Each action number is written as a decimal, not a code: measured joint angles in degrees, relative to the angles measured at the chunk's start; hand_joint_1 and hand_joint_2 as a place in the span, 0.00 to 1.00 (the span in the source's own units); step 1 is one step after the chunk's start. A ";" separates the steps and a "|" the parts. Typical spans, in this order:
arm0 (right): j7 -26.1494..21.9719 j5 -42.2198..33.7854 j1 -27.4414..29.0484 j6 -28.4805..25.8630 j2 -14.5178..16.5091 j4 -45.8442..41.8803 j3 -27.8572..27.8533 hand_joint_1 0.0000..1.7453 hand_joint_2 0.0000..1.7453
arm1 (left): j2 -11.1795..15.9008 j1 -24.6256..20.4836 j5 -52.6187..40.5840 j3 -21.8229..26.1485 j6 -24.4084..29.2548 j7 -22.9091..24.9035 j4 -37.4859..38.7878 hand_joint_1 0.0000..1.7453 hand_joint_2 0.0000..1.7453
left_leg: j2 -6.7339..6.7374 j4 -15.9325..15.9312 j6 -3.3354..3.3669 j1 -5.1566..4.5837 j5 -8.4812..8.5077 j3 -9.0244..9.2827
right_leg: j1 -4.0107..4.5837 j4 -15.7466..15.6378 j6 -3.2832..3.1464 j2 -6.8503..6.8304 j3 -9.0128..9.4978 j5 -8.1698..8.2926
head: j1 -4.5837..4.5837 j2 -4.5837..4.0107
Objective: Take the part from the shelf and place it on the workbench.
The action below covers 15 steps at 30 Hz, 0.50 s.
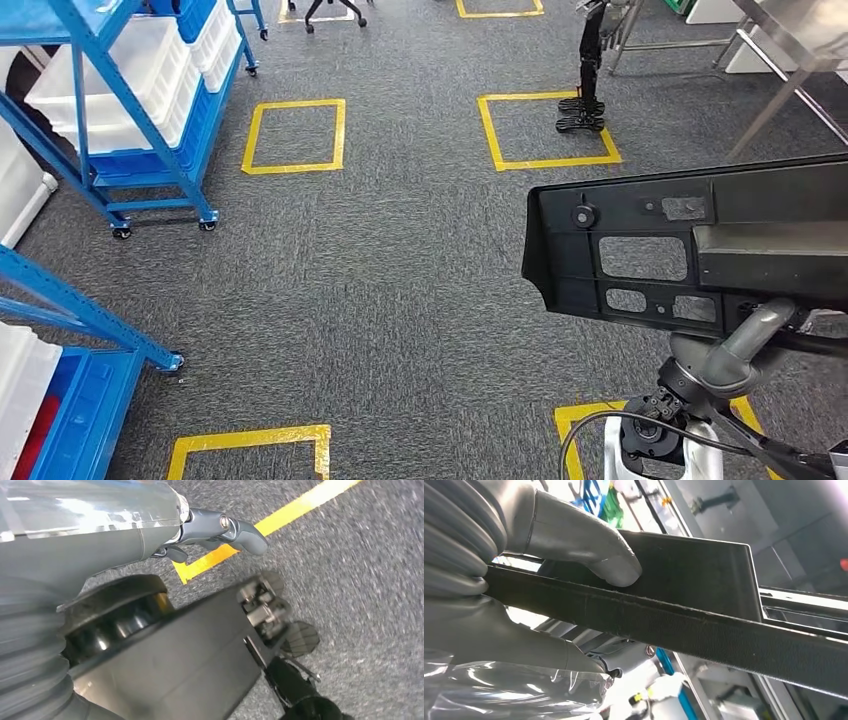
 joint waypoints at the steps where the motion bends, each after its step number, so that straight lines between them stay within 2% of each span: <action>1: -0.01 0.01 -0.04 0.01 -0.02 -0.01 0.01 1.00 1.00 | -0.01 -0.03 -0.01 0.00 0.00 -0.02 0.00 0.00 1.00 | -1.49 1.80 -0.25 0.16 -1.24 -0.70 | -0.13 -0.17 -0.40 0.71 0.03 0.18 | 0.00 0.00; 3: -0.08 0.08 -0.10 0.07 -0.02 -0.01 0.07 1.00 1.00 | -0.01 0.13 -0.03 0.00 -0.04 -0.03 0.00 0.00 1.00 | -4.79 8.98 -0.48 0.37 -5.06 -3.91 | -0.12 -0.26 -0.96 2.22 0.00 0.37 | -0.01 0.00; 4: -0.14 0.14 -0.05 0.11 -0.02 0.00 0.09 1.00 1.00 | 0.01 0.27 -0.05 0.00 -0.06 -0.01 0.00 0.00 1.00 | -5.43 13.16 -0.50 0.39 -6.73 -5.92 | 0.01 -0.25 -1.10 3.06 -0.04 0.42 | -0.01 0.00; 5: -0.21 0.21 0.03 0.16 -0.02 0.01 0.10 1.00 1.00 | 0.02 0.37 -0.09 0.00 -0.10 0.02 0.00 0.00 1.00 | -5.67 16.07 -0.45 0.39 -7.47 -7.42 | 0.14 -0.23 -1.17 3.98 -0.04 0.44 | -0.01 0.00; 6: -0.27 0.27 0.11 0.19 -0.02 0.02 0.09 1.00 1.00 | 0.03 0.40 -0.16 0.00 -0.14 0.05 0.00 0.00 1.00 | -5.80 16.92 -0.31 0.37 -7.03 -8.01 | 0.27 -0.19 -1.19 4.92 -0.01 0.46 | -0.01 0.00; 7: -0.32 0.31 0.16 0.20 -0.03 0.02 0.08 1.00 1.00 | 0.04 0.35 -0.26 0.00 -0.18 0.07 0.00 0.00 1.00 | -6.00 15.18 -0.07 0.36 -5.37 -7.39 | 0.37 -0.14 -1.19 5.83 0.07 0.46 | -0.01 0.00; 8: -0.35 0.34 0.18 0.21 -0.03 0.02 0.07 1.00 1.00 | 0.04 0.25 -0.36 0.00 -0.23 0.11 0.00 0.00 1.00 | -6.69 11.44 0.25 0.33 -2.96 -5.82 | 0.42 -0.08 -1.18 6.72 0.15 0.47 | -0.01 0.00; 10: -0.38 0.41 0.12 0.19 -0.03 0.02 0.07 1.00 1.00 | 0.08 0.07 -0.48 0.00 -0.29 0.21 0.00 0.00 1.00 | -9.93 3.34 0.90 0.37 0.59 -2.39 | 0.38 0.12 -0.98 8.31 0.06 0.53 | 0.00 0.00; 11: -0.39 0.46 0.07 0.16 -0.03 0.02 0.07 1.00 1.00 | 0.10 0.01 -0.49 0.00 -0.31 0.28 0.00 0.00 1.00 | -11.20 0.92 1.07 0.34 1.32 -1.36 | 0.23 0.18 -0.71 9.04 -0.16 0.64 | 0.01 0.00; 12: -0.39 0.51 0.05 0.14 -0.03 0.02 0.07 1.00 1.00 | 0.13 -0.03 -0.49 0.00 -0.33 0.34 0.00 0.00 1.00 | -11.85 -0.09 1.17 0.29 1.35 -0.97 | 0.02 0.20 -0.35 9.75 -0.45 0.80 | 0.00 0.00; 14: -0.43 0.67 0.06 0.09 -0.03 0.01 0.05 1.00 1.00 | 0.12 -0.18 -0.44 0.00 -0.36 0.45 -0.01 0.00 1.00 | -10.59 -0.72 1.41 0.26 1.69 -0.74 | -0.28 0.14 0.42 10.80 -0.91 1.10 | 0.00 0.00; 15: -0.46 0.73 0.08 0.07 -0.04 0.00 0.03 1.00 1.00 | 0.11 -0.33 -0.39 0.00 -0.38 0.48 -0.01 0.00 1.00 | -9.81 -1.22 1.67 0.36 2.00 -0.58 | -0.18 0.54 0.67 9.81 -1.22 0.82 | 0.01 0.00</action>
